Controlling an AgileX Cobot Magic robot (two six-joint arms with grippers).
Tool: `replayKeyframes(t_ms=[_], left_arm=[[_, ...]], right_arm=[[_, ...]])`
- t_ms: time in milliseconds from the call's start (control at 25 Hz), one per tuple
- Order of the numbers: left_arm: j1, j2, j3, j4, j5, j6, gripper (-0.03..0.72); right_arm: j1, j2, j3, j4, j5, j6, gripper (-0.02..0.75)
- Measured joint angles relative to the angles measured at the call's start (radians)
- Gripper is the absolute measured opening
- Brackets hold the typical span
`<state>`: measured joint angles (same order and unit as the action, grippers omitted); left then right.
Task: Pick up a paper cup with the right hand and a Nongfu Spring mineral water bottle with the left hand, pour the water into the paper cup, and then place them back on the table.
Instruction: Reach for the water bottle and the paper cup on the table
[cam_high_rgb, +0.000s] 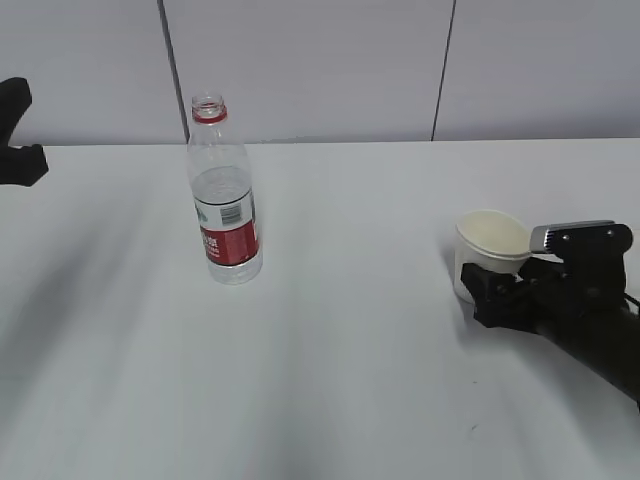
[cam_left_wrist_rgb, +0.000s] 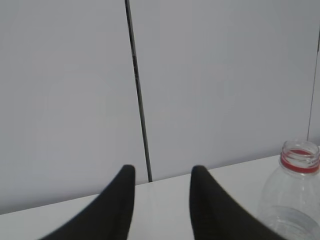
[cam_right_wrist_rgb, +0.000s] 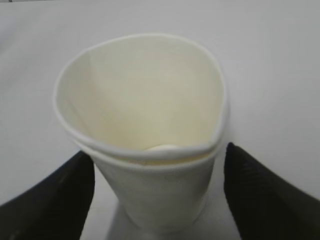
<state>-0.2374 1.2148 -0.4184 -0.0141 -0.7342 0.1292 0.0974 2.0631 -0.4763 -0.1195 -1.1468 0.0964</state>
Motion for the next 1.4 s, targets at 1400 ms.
replayKeyframes(t_ms=[1400], left_arm=[[0.000,0.180,0.011,0.151,0.037,-0.115,0.407]], right_arm=[[0.000,0.044,-0.077,-0.054,-0.002,0.002,0.624]])
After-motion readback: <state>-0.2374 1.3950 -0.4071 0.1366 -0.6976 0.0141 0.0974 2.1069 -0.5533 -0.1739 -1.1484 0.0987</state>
